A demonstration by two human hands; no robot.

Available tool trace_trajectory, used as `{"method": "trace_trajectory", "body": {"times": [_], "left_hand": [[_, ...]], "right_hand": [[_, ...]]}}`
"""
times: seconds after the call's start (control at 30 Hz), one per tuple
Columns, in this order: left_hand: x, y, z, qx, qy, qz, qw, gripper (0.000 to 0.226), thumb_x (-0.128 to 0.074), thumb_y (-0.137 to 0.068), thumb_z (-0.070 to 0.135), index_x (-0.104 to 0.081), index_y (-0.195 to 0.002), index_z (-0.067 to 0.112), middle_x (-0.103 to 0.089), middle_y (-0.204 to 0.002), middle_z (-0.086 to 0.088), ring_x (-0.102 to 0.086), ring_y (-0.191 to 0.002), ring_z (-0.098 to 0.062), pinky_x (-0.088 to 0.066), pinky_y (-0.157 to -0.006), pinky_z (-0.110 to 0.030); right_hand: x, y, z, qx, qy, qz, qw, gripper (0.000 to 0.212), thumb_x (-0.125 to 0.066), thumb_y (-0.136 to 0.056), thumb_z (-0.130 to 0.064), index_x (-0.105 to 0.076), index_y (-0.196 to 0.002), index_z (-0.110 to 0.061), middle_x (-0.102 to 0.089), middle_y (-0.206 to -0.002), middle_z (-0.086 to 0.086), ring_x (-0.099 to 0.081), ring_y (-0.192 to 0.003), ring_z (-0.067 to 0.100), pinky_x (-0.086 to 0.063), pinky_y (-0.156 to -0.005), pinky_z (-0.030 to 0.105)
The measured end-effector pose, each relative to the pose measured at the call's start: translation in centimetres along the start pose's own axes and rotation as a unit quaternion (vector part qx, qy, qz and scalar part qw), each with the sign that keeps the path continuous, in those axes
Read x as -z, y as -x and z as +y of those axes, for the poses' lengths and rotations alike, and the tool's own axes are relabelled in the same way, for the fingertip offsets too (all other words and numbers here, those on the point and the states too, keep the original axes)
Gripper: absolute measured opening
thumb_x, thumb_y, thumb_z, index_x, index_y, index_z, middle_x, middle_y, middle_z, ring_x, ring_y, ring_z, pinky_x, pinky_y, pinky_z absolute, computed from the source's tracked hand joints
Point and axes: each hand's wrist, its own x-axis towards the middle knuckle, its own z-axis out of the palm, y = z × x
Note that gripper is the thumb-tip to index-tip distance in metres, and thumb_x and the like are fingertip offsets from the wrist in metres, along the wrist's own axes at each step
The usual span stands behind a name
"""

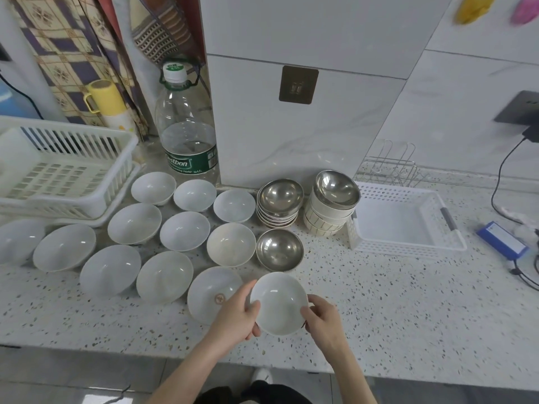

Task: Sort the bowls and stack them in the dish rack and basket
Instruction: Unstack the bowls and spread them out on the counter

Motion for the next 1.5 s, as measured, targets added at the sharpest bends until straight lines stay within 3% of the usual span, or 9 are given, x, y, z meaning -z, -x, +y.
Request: {"method": "trace_trajectory", "body": {"times": [0.1,0.17,0.27,0.43,0.63,0.8,1.1,1.3,1.5], "left_hand": [[-0.2,0.0,0.1,-0.008,-0.071,-0.022,0.997,0.065,-0.059,-0.09,0.043,-0.028,-0.148,0.039,-0.07,-0.1,0.01,-0.07,-0.069,-0.006,-0.048,-0.057,-0.015],[-0.1,0.1,0.2,-0.014,-0.12,-0.042,0.992,0.087,-0.066,-0.08,0.053,-0.014,-0.149,0.046,-0.057,-0.122,0.022,-0.065,-0.087,-0.001,-0.045,-0.066,-0.011],[0.1,0.2,0.5,-0.03,-0.154,-0.073,0.985,0.1,-0.075,-0.067,0.051,-0.007,-0.139,0.064,-0.049,-0.119,0.029,-0.054,-0.105,0.0,-0.045,-0.077,-0.01],[0.0,-0.3,0.4,-0.016,-0.22,-0.055,0.974,0.114,-0.081,-0.066,0.042,-0.003,-0.149,0.044,-0.06,-0.111,0.012,-0.061,-0.095,-0.008,-0.053,-0.073,-0.023],[0.2,-0.9,0.8,0.012,-0.274,-0.069,0.959,0.117,-0.08,-0.072,0.042,0.005,-0.152,0.038,-0.054,-0.089,0.011,-0.055,-0.067,-0.004,-0.047,-0.057,-0.019],[0.4,-1.2,0.8,0.034,-0.294,-0.064,0.953,0.116,-0.079,-0.073,0.042,0.008,-0.151,0.037,-0.062,-0.108,0.002,-0.062,-0.075,-0.012,-0.059,-0.072,-0.031],[0.3,-1.2,1.5,0.054,-0.314,-0.056,0.946,0.113,-0.077,-0.074,0.038,0.005,-0.151,0.037,-0.066,-0.104,-0.004,-0.069,-0.082,-0.021,-0.06,-0.076,-0.04],[0.3,-1.0,1.7,0.079,-0.272,-0.055,0.958,0.113,-0.074,-0.076,0.038,0.009,-0.153,0.039,-0.065,-0.11,0.0,-0.071,-0.071,-0.014,-0.059,-0.07,-0.03],[1.7,-3.6,3.3,0.032,-0.169,0.047,0.984,0.07,-0.054,-0.091,0.05,-0.027,-0.152,0.029,-0.07,-0.069,0.005,-0.064,-0.063,0.006,-0.048,-0.065,-0.018]], "right_hand": [[0.1,-0.2,0.6,0.002,0.024,-0.008,1.0,0.025,-0.052,-0.089,-0.007,-0.068,-0.104,-0.02,-0.052,-0.048,-0.007,-0.047,-0.044,0.001,-0.039,-0.047,0.014],[0.1,-0.3,0.7,0.004,0.036,-0.011,0.999,0.026,-0.052,-0.089,-0.008,-0.068,-0.106,-0.02,-0.053,-0.049,-0.007,-0.049,-0.045,0.001,-0.039,-0.048,0.016],[0.1,-0.5,0.6,0.002,0.044,-0.016,0.999,0.026,-0.052,-0.09,-0.008,-0.068,-0.107,-0.018,-0.056,-0.05,-0.007,-0.051,-0.046,0.0,-0.04,-0.049,0.018],[-0.2,-0.7,0.5,0.003,0.053,-0.023,0.998,0.025,-0.053,-0.09,-0.01,-0.067,-0.108,-0.019,-0.057,-0.049,-0.008,-0.052,-0.046,0.0,-0.04,-0.051,0.02],[-0.4,-1.2,0.3,-0.001,0.065,-0.026,0.998,0.025,-0.053,-0.09,-0.011,-0.066,-0.109,-0.022,-0.064,-0.06,-0.002,-0.055,-0.048,-0.001,-0.042,-0.056,0.024],[-0.5,-1.5,-0.2,-0.008,0.065,-0.041,0.997,0.025,-0.052,-0.09,-0.011,-0.065,-0.109,-0.023,-0.068,-0.068,0.005,-0.057,-0.051,-0.001,-0.044,-0.058,0.024],[-0.2,-1.9,-0.2,-0.022,0.052,-0.068,0.996,0.025,-0.054,-0.088,-0.01,-0.061,-0.107,-0.025,-0.067,-0.062,0.0,-0.055,-0.046,0.0,-0.041,-0.052,0.021],[0.6,-2.2,-0.2,-0.032,0.068,-0.098,0.992,0.015,-0.06,-0.09,-0.03,-0.061,-0.104,-0.034,-0.073,-0.068,0.004,-0.059,-0.057,0.009,-0.043,-0.056,0.027],[2.7,-3.8,-1.9,-0.011,0.09,-0.038,0.995,0.006,-0.057,-0.093,-0.037,-0.063,-0.094,-0.035,-0.072,-0.066,-0.004,-0.065,-0.06,0.005,-0.044,-0.053,0.016]]}}
